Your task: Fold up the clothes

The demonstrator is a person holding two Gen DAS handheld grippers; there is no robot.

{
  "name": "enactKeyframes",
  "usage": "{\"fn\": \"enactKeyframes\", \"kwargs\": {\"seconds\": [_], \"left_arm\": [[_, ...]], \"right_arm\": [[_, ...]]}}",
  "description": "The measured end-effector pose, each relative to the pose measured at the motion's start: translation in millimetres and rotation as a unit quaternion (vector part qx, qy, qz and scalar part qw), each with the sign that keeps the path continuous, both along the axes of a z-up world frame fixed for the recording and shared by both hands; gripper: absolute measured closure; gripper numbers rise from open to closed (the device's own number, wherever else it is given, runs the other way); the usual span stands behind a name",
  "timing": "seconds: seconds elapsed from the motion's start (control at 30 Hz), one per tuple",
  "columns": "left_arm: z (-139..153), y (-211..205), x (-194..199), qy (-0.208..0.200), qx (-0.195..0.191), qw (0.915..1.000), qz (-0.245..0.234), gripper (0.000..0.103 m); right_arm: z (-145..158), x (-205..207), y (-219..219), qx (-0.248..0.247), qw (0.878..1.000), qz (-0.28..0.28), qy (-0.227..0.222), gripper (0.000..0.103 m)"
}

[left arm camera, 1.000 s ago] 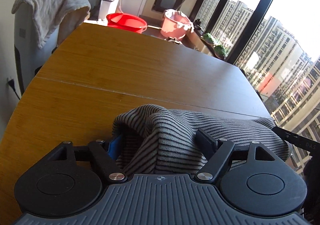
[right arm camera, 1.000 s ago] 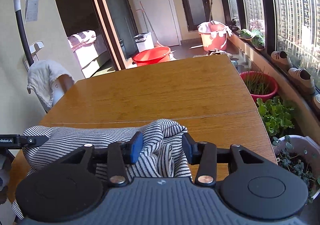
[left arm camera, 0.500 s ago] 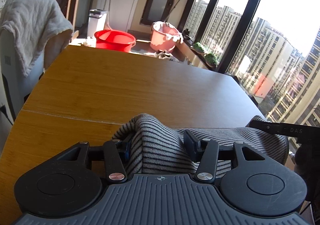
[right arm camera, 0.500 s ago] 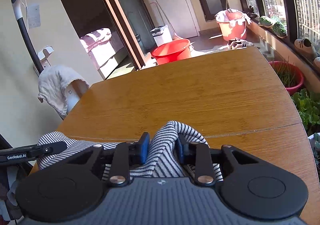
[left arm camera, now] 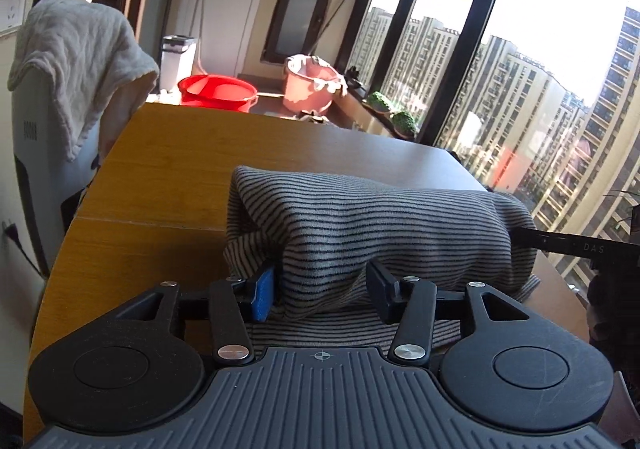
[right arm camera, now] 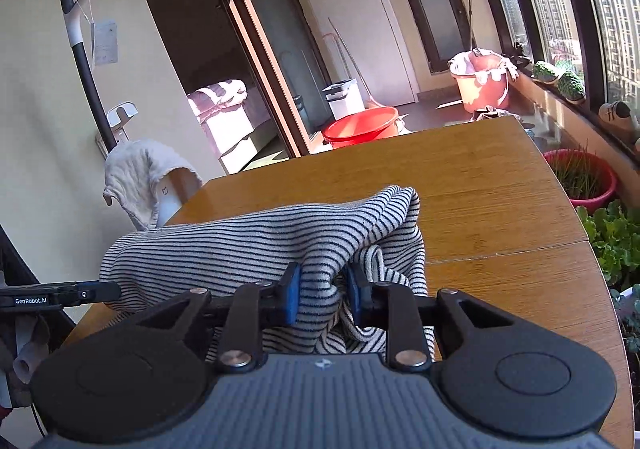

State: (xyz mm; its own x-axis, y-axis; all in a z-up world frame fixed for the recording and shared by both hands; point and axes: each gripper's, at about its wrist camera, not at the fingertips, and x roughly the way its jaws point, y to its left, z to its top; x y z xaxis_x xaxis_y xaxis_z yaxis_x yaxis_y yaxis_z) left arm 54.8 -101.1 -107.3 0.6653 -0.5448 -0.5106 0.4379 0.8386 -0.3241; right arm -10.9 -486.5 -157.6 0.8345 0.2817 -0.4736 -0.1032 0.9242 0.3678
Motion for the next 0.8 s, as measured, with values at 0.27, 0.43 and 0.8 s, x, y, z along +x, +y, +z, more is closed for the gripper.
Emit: {"fn": "enactKeyframes", "kwargs": {"seconds": [0.27,0.43,0.8], "left_arm": [[0.7,-23.0,58.5,0.077,0.021,0.996,0.042,0.014],[-18.2,-25.4,53.1,0.084,0.033,0.9949,0.045,0.022],[10.9,-22.2,65.1,0.034,-0.021,0.9989,0.024,0.057]], "right_arm": [[6.2,-7.2,4.1,0.001,1.0,-0.017,0.006,0.071],[14.7,-4.2,-12.3,0.043,0.998,-0.048,0.019,0.036],[8.8,52.1,-5.3,0.058,0.998,-0.014,-0.002,0.065]]}}
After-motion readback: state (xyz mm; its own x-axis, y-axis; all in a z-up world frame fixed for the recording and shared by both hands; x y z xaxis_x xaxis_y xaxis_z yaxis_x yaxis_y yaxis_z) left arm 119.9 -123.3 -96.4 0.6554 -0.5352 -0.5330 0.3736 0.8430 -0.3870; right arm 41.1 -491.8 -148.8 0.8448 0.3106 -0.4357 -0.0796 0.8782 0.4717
